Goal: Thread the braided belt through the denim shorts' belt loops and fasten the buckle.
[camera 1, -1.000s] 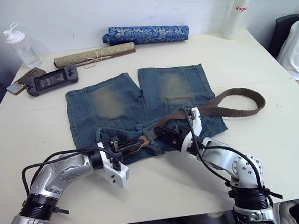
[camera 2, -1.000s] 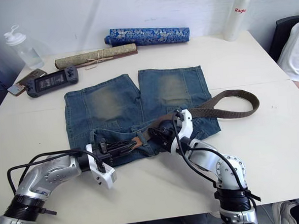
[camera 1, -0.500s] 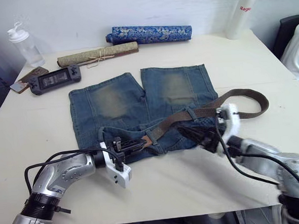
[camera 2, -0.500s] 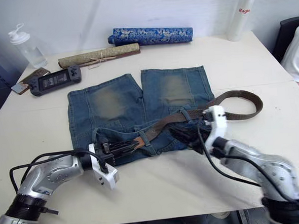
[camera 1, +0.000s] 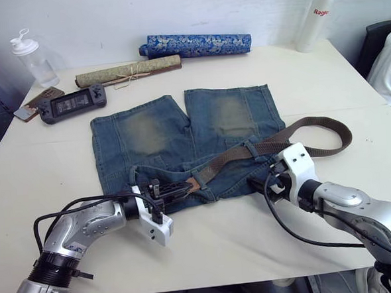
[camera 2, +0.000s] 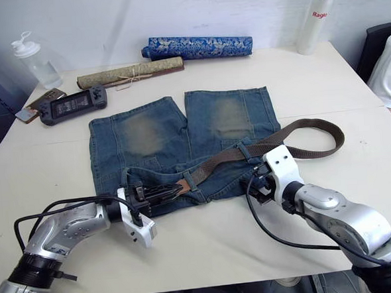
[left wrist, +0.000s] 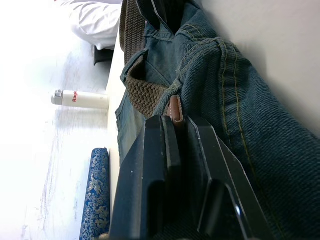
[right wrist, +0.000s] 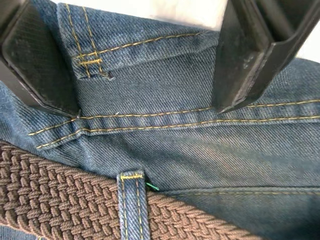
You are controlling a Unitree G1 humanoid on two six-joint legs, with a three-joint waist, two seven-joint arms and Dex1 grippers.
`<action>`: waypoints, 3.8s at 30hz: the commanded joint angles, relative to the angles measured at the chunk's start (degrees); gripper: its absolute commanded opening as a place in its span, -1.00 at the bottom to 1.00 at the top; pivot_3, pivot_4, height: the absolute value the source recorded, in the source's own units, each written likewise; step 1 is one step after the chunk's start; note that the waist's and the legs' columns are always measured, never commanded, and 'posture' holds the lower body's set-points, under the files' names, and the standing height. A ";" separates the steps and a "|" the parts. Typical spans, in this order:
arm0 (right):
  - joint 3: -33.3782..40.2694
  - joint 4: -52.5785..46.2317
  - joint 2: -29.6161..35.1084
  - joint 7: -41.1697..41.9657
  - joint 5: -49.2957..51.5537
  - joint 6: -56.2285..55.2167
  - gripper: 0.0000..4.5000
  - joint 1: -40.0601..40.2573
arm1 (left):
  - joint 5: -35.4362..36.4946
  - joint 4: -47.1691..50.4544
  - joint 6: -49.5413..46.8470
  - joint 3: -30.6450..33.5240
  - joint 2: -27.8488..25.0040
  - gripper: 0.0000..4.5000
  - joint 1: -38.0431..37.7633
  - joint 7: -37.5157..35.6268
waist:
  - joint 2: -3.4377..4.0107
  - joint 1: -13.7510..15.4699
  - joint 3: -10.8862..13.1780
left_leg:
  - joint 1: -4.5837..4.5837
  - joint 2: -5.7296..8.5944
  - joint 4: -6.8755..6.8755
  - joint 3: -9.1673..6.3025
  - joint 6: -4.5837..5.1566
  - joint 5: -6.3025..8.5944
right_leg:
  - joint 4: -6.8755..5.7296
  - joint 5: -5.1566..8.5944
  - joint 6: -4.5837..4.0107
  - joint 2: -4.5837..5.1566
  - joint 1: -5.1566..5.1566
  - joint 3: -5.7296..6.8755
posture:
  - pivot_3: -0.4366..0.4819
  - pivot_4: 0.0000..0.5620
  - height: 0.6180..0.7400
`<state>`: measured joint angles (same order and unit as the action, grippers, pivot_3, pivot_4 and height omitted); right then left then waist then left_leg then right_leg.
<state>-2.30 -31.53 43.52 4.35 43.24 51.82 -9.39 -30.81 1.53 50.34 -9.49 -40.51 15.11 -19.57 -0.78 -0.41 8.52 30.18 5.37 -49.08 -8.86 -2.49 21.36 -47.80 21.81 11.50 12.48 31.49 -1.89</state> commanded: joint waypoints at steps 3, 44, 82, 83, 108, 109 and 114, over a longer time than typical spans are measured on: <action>-1.87 0.69 -0.04 0.98 -4.39 4.65 0.04 0.77 | 0.96 1.34 -0.40 0.48 -0.08 -1.00 0.59 0.35 | -0.21 0.42 -0.13 | -0.02 0.00 0.00 -0.01 0.00 0.00 | 0.00 0.00 0.00 -0.01 -0.03 0.01 | -0.05 -0.47 -0.68; 2.88 11.99 -0.68 5.07 -13.61 5.29 -0.96 -6.48 | 1.37 4.08 -3.86 0.86 -2.29 -1.00 -0.75 -0.37 | -0.43 0.51 -0.26 | -0.03 -0.01 -0.02 -0.02 -0.01 0.00 | 0.00 -0.01 0.02 -0.03 -0.07 0.01 | -0.05 -0.47 -0.68; 9.97 3.66 -11.26 5.64 -10.60 13.30 0.97 -2.35 | 8.73 2.89 -4.92 -0.20 -0.35 0.67 0.97 -4.37 | -0.33 0.54 -0.20 | -0.02 0.02 -0.02 -0.03 -0.01 -0.01 | 0.02 -0.02 0.03 0.00 -0.08 0.00 | -0.05 -0.47 -0.68; 9.92 3.58 -11.44 5.67 -10.78 13.42 0.97 -2.36 | 8.73 2.78 -4.83 -0.21 -0.16 0.67 1.27 -4.30 | -0.34 0.54 -0.21 | -0.02 0.02 -0.02 -0.03 -0.01 -0.01 | 0.02 -0.02 0.04 0.00 -0.08 0.00 | -0.05 -0.47 -0.68; 10.66 1.93 -13.79 6.14 -12.18 14.89 0.01 -2.01 | 6.98 0.99 -4.24 0.07 0.19 -1.00 2.41 -4.80 | -0.37 0.52 -0.23 | -0.03 0.02 0.00 -0.05 -0.02 -0.01 | 0.02 -0.02 0.04 -0.02 -0.08 0.01 | -0.05 -0.47 -0.68; 10.71 2.05 -13.88 6.20 -12.31 14.93 -0.19 -2.10 | 6.94 0.94 -4.23 0.06 0.23 -1.00 2.48 -4.76 | -0.37 0.50 -0.23 | -0.03 0.01 -0.01 -0.05 -0.02 -0.01 | 0.02 -0.02 0.04 -0.02 -0.08 0.01 | -0.05 -0.47 -0.68; 10.79 2.22 -14.39 6.28 -12.68 15.02 -0.78 -2.34 | 7.40 1.62 -3.34 0.43 -0.20 -1.00 2.16 -4.66 | -0.37 0.49 -0.23 | -0.04 0.01 0.00 -0.05 -0.02 -0.01 | 0.02 -0.02 0.03 -0.03 -0.08 0.01 | -0.05 -0.47 -0.68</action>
<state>9.36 -30.49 29.85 10.43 30.81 65.05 -12.68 -23.95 1.66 46.24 -10.16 -39.88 17.35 -24.63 -1.15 0.09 8.30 30.14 5.38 -49.08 -8.91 -2.51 21.35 -47.78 21.79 11.54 12.45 31.41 -1.88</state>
